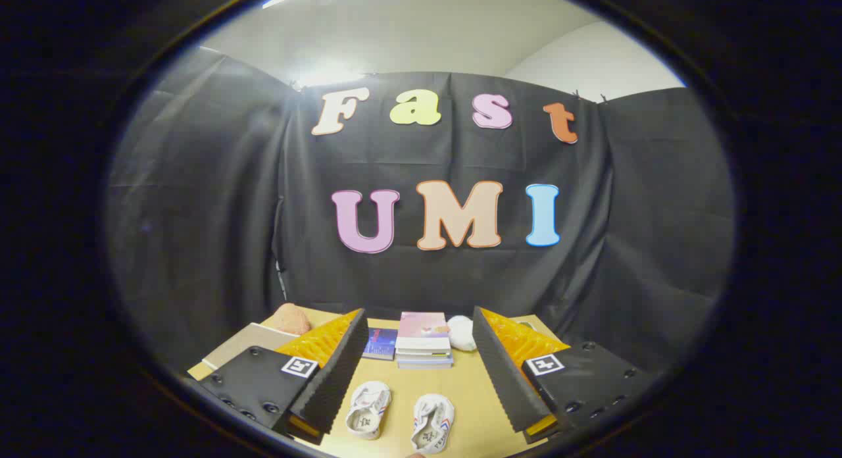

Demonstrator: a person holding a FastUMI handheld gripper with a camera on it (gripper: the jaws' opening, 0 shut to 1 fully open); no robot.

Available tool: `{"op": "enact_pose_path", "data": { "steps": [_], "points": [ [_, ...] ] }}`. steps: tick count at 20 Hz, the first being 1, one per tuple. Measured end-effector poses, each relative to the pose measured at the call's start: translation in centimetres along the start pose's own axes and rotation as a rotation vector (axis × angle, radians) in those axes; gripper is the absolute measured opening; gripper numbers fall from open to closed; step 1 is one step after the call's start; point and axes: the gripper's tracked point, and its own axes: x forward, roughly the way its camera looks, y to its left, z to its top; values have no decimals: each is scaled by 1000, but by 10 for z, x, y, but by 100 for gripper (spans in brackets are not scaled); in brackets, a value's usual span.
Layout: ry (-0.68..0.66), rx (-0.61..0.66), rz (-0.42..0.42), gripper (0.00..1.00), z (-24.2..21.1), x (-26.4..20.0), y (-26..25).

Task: Open the storage box then place both shoes into the box .Put the left shoe in first, then the right shoe, with the right side of both shoes facing outward in a uniform manner.

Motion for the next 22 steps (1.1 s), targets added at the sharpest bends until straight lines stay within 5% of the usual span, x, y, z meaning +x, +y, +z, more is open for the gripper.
{"op": "enact_pose_path", "data": {
  "steps": [15,22],
  "points": [
    [30,-5,-24,99,-15,-2,-5],
    [69,53,44,99,-46,-9,29]
  ]
}}
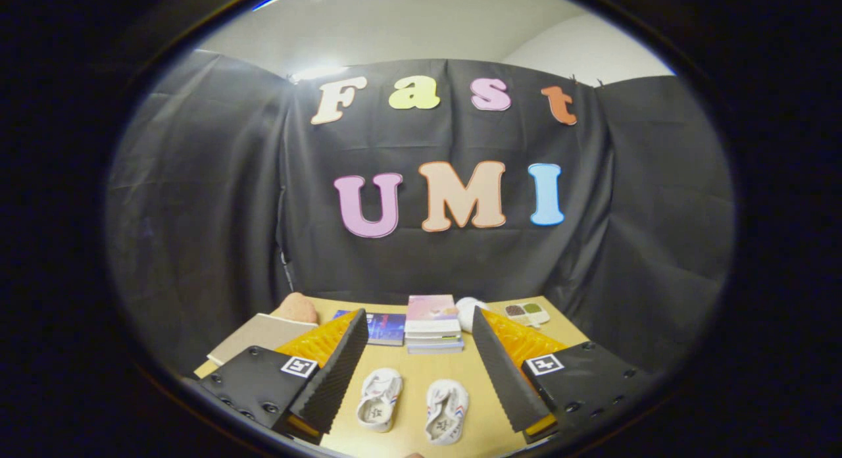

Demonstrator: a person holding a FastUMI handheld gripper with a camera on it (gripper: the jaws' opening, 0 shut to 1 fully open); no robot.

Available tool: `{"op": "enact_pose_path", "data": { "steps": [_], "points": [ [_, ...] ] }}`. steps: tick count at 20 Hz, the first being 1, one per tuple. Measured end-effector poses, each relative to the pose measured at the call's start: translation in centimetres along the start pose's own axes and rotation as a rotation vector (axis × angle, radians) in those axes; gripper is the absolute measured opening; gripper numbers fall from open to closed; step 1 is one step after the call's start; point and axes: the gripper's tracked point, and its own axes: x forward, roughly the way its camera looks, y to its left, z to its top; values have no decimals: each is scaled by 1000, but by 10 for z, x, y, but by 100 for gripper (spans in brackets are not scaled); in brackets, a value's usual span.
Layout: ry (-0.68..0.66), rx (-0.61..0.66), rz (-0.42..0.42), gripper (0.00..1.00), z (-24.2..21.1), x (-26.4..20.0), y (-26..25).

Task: Open the storage box then place both shoes into the box .Put the left shoe in first, then the right shoe, with the right side of both shoes facing outward in a uniform manner.

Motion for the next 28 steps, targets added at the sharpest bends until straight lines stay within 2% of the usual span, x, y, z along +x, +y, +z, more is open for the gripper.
{"op": "enact_pose_path", "data": {
  "steps": [3,7,12,17,20,25,28],
  "points": [
    [0,71,45,98,-19,-4,19],
    [8,234,122,96,-54,-13,49],
    [10,579,193,96,-104,-9,89],
    [25,947,188,98,-163,7,124],
    [9,1155,157,97,-194,20,141],
    [2,1412,80,97,-239,45,164],
    [16,1516,42,97,-256,69,178]
  ]
}}
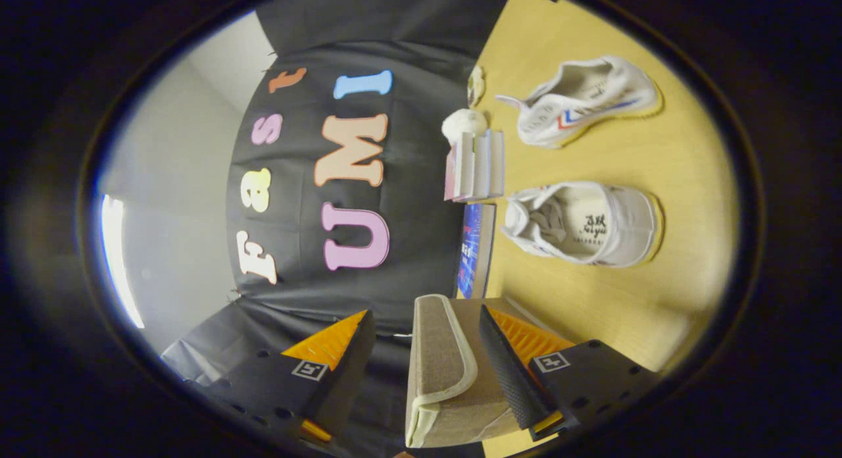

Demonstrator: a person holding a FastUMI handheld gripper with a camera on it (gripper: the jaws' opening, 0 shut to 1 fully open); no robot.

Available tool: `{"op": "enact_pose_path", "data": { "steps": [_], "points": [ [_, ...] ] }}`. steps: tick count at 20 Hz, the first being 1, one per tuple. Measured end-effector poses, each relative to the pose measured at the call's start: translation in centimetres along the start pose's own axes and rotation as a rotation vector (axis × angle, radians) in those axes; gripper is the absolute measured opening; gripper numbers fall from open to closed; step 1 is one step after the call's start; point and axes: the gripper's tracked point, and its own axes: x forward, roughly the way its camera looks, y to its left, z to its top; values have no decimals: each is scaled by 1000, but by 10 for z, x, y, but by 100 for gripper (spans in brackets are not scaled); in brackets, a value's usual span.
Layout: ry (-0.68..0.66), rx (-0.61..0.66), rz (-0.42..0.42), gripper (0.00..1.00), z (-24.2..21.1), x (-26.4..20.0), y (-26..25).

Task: Open the storage box then place both shoes into the box .Put the left shoe in first, then the right shoe, with the right side of both shoes facing outward in a uniform manner.

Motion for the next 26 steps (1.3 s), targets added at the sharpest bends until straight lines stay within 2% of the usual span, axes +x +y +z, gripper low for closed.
{"op": "enact_pose_path", "data": {
  "steps": [4,7,15,18,19,20,21,23,26],
  "points": [
    [30,62,-52,97,-24,11,-22],
    [50,97,-60,96,-34,21,-25],
    [74,58,-53,45,-35,37,-20],
    [84,0,-66,26,-34,36,-20],
    [86,-23,-59,21,-34,33,-17],
    [39,-30,2,16,-8,2,5],
    [27,-60,11,12,-14,29,10],
    [44,-136,5,2,-17,28,18],
    [39,-172,25,2,-17,30,41]
  ]
}}
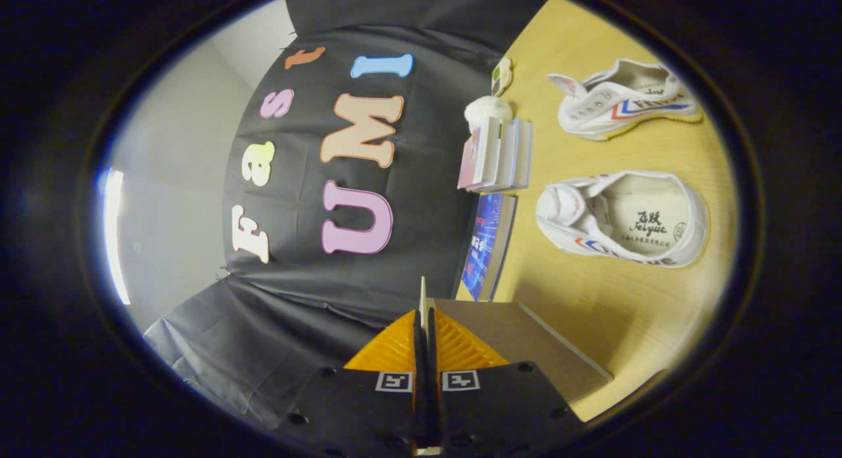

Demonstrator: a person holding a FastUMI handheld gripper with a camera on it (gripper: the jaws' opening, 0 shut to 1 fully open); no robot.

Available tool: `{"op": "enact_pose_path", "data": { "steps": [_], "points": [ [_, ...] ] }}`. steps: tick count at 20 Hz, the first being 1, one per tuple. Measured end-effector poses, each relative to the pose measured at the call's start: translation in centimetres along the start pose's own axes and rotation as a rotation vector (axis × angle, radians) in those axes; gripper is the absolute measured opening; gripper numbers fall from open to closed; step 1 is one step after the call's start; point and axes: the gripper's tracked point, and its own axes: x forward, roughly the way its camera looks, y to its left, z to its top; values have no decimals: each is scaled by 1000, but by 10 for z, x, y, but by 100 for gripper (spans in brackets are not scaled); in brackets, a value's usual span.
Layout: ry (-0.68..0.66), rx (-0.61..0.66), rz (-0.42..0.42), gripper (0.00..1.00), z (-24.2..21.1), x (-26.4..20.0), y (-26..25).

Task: Open the storage box then place both shoes into the box .Put the left shoe in first, then the right shoe, with the right side of both shoes facing outward in a uniform manner.

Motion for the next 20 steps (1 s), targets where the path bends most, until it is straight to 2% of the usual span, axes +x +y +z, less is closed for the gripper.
{"op": "enact_pose_path", "data": {
  "steps": [5,11,16,20],
  "points": [
    [-31,-4,26,2,-1,-6,42],
    [-85,-38,89,2,-20,-12,125],
    [-73,-43,146,2,-69,-12,193],
    [-46,-45,144,2,-123,-12,217]
  ]
}}
